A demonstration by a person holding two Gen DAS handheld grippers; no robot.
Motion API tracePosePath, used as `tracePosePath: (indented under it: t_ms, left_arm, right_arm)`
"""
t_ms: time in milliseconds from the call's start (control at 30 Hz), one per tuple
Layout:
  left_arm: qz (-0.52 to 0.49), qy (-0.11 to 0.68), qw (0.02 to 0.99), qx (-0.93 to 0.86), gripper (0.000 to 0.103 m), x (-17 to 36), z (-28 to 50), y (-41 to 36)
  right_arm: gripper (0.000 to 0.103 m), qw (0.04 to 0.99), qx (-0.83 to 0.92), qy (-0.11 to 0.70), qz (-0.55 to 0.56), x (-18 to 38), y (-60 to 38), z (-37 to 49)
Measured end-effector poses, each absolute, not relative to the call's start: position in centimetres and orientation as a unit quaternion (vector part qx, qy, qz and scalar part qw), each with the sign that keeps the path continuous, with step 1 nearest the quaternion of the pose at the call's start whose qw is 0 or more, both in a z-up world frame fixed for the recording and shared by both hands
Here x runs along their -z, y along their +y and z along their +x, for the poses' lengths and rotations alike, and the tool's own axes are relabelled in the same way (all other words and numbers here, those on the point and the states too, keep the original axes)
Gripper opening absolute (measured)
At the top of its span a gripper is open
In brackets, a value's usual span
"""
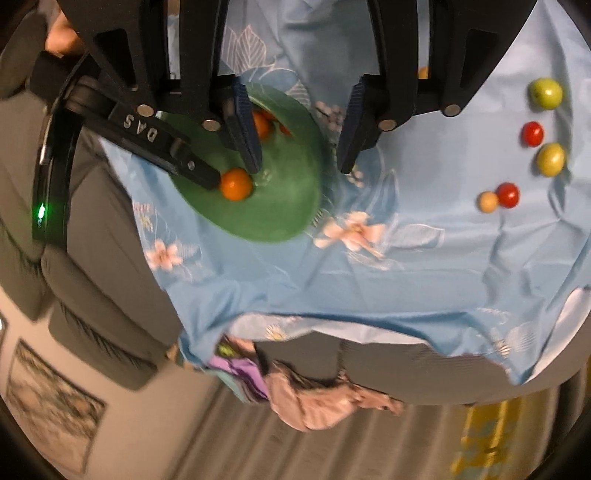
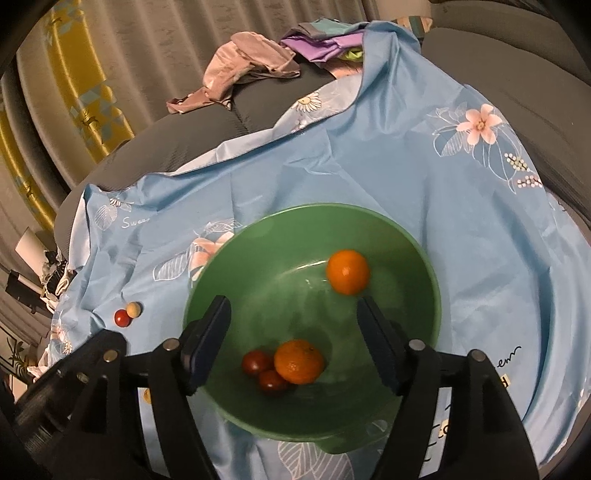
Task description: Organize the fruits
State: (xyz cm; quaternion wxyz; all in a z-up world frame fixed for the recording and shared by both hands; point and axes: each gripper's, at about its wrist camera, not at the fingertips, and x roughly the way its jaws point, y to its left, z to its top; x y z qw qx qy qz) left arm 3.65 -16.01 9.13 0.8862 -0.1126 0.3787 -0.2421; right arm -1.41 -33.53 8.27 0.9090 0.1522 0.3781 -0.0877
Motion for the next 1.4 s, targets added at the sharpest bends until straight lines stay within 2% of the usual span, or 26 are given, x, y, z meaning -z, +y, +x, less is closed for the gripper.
tracePosePath:
  t_ms: [200, 367, 633, 833, 1267, 1400]
  left_arm:
    - [-0.162, 0.374, 0.888, 0.211, 0.057, -9.9, 4.0, -12.5]
    - [-0.194, 0.370, 0.891, 0.179, 0.063, -10.4, 3.6, -9.5]
    - [-0.186, 0.357, 0.910, 0.103, 0.069, -9.8, 1.7, -4.7]
    - [-0.219, 0.380, 0.898, 0.043, 0.070, -7.2, 1.4, -1.0]
    - [-0.223, 0.422, 0.878, -0.032, 0.069, -3.7, 2.9, 2.7]
    - [-0.214, 0.432, 0.876, -0.028, 0.068, -2.6, 3.8, 2.2]
  right_arm:
    - [0.073, 0.914, 0.074, 0.374, 0.142, -8.7, -32.4, -1.4]
    - [0.076, 0.918, 0.057, 0.367, 0.136, -9.1, -31.2, -1.3]
    - [0.080, 0.923, 0.002, 0.370, 0.109, -9.3, -27.4, -0.5]
    - [0.084, 0.920, -0.060, 0.374, 0.095, -9.1, -24.0, -0.2]
    - [0.083, 0.887, -0.167, 0.421, 0.088, -6.3, -18.2, 1.1]
    - [0.071, 0.875, -0.180, 0.442, 0.086, -5.3, -16.9, 2.5]
